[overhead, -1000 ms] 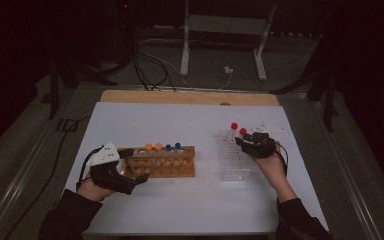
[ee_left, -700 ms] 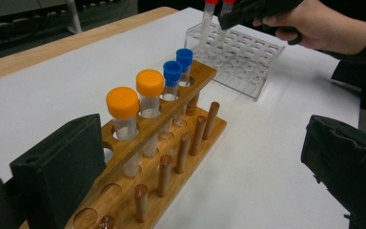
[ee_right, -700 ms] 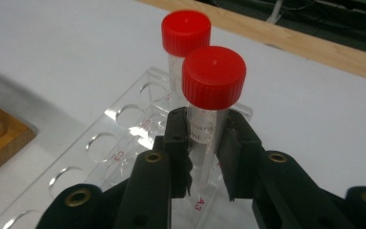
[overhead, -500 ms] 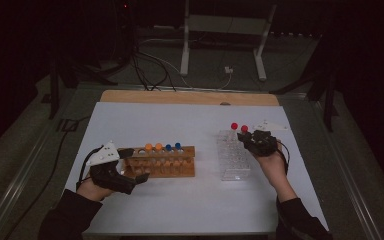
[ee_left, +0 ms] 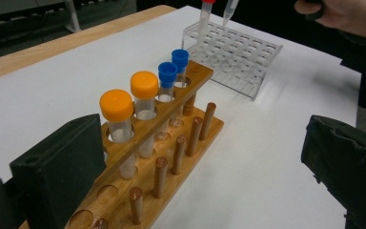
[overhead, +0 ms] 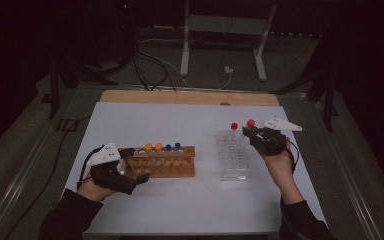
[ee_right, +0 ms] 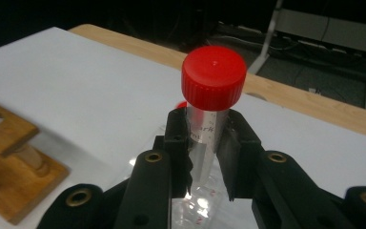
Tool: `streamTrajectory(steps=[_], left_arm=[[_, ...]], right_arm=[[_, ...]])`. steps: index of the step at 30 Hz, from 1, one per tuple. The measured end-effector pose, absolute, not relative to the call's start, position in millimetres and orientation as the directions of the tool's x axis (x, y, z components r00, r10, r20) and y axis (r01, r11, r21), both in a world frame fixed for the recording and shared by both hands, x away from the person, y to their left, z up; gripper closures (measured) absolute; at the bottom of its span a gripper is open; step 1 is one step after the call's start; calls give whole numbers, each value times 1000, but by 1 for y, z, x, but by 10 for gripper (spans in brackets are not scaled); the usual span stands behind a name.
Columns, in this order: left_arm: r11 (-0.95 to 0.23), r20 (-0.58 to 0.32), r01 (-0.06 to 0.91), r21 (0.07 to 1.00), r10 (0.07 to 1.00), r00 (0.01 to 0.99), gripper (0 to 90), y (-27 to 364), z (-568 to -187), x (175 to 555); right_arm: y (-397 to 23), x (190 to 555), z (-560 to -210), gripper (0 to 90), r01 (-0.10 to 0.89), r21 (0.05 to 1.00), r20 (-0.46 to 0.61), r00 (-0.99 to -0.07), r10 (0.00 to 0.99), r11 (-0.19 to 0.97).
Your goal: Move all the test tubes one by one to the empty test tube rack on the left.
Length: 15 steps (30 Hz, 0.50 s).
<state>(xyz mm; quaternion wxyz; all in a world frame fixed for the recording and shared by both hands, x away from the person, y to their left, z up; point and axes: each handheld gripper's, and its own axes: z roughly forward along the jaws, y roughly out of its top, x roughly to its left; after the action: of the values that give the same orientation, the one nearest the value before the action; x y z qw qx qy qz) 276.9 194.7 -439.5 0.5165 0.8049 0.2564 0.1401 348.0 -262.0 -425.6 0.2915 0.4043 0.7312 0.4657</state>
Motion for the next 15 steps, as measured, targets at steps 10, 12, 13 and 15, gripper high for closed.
streamTrajectory(steps=[10, 12, 13, 15], left_arm=[[-345, -39, 263, 901, 540, 841, 16, 188, -435, 273], [-347, -40, 263, 900, 535, 844, 16, 186, -433, 272], [-347, -39, 258, 902, 528, 848, 16, 185, -432, 271], [-352, -33, 252, 901, 524, 851, 16, 183, -430, 269]], right_arm=[[-243, 327, -411, 746, 285, 920, -58, -580, 813, 269], [-238, 322, -409, 747, 275, 920, -64, -599, 799, 279], [-235, 320, -408, 747, 271, 921, -62, -607, 792, 279], [-229, 316, -406, 747, 262, 920, -68, -627, 776, 292]])
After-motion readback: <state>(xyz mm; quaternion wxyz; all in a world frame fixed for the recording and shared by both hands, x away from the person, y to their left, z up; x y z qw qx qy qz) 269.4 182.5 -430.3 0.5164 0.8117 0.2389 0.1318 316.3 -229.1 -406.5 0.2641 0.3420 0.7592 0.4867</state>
